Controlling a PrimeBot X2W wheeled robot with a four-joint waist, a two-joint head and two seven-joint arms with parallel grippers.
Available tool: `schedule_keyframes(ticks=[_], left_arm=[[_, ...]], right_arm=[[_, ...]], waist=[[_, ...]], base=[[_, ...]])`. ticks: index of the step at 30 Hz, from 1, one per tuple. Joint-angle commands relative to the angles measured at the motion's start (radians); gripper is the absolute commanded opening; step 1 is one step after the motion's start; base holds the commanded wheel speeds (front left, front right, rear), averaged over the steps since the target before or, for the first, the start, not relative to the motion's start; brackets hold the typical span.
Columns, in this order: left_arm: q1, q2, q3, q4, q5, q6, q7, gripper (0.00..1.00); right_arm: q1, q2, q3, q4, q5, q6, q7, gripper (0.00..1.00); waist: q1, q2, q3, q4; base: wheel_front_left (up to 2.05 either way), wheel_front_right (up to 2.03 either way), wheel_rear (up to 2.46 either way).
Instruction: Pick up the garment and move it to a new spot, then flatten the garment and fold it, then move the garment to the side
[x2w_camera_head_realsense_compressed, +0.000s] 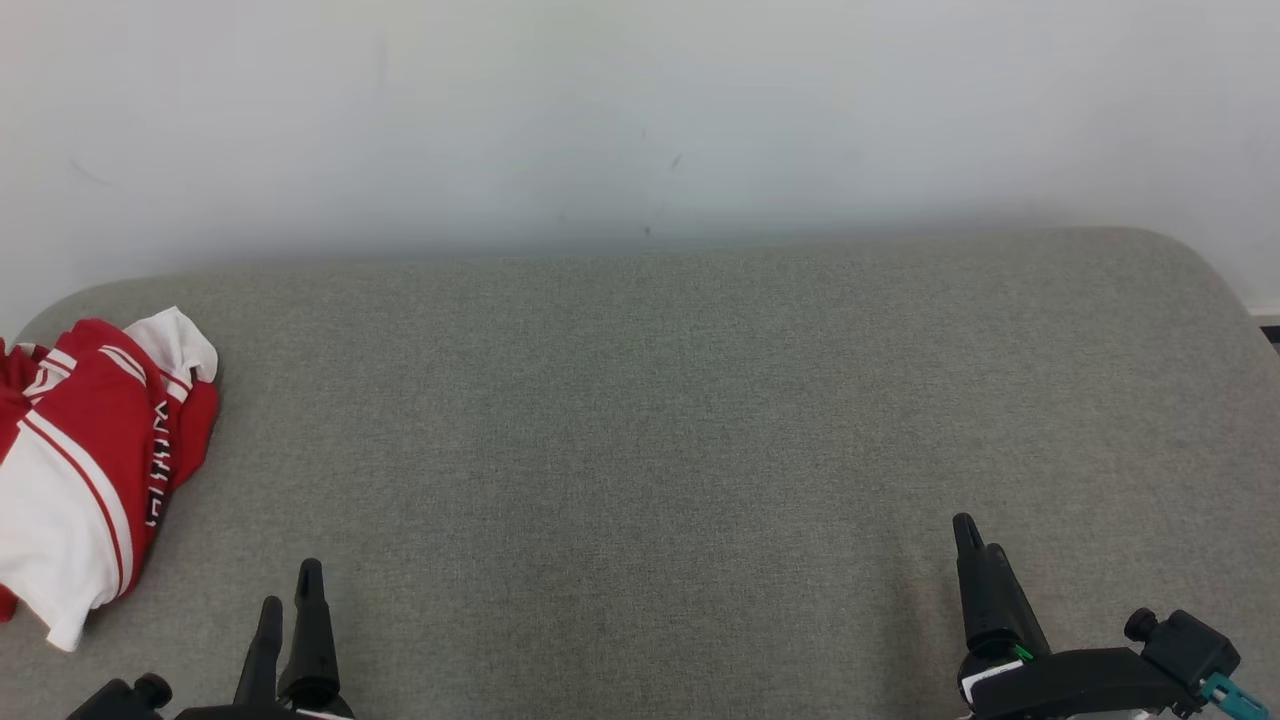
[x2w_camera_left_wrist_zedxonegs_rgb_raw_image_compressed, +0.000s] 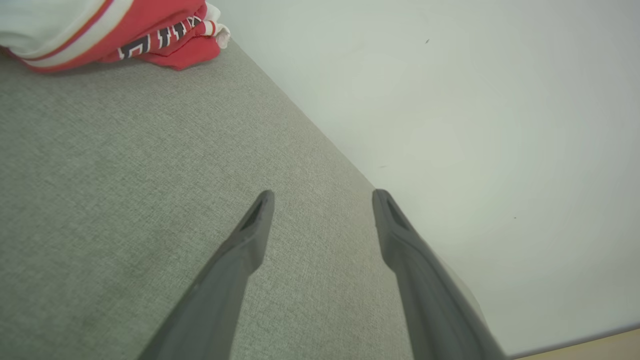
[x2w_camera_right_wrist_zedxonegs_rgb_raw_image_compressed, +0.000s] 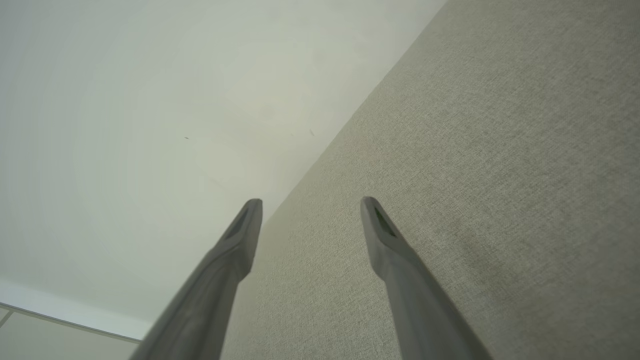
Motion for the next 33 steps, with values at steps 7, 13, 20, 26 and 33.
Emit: schedule_keyframes(ticks=[7, 13, 20, 26, 33], left_arm=[[0.001, 0.006, -0.018, -0.021, 0.152, 0.014, -0.028, 1.0], [0.006, 0.016, -0.041, -0.027, 0.25, 0.024, -0.047, 1.0], [0.012, 0.03, -0.062, -0.036, 0.352, 0.048, -0.071, 1.0], [0.017, 0.037, -0.073, -0.041, 0.417, 0.064, -0.088, 1.0], [0.021, 0.044, -0.087, -0.046, 0.489, 0.077, -0.106, 1.0]], right_arm=[[0.001, -0.001, -0.001, -0.023, -0.153, -0.001, -0.03, 1.0], [0.007, -0.001, 0.005, -0.027, -0.254, -0.001, -0.048, 1.0], [0.013, 0.0, 0.009, -0.031, -0.368, -0.001, -0.072, 1.0], [0.017, 0.0, 0.011, -0.032, -0.446, -0.001, -0.09, 1.0], [0.02, 0.0, 0.019, -0.035, -0.527, -0.001, -0.108, 1.0]], waist=[[0.0, 0.0, 0.001, -0.001], [0.0, 0.0, 0.002, -0.002], [0.0, 0.0, 0.001, -0.002], [0.0, 0.0, 0.0, -0.003], [0.0, 0.0, 0.0, -0.005]], base=[[0.0, 0.0, 0.0], [0.0, 0.0, 0.0], [0.0, 0.0, 0.0], [0.0, 0.0, 0.0], [0.0, 0.0, 0.0]])
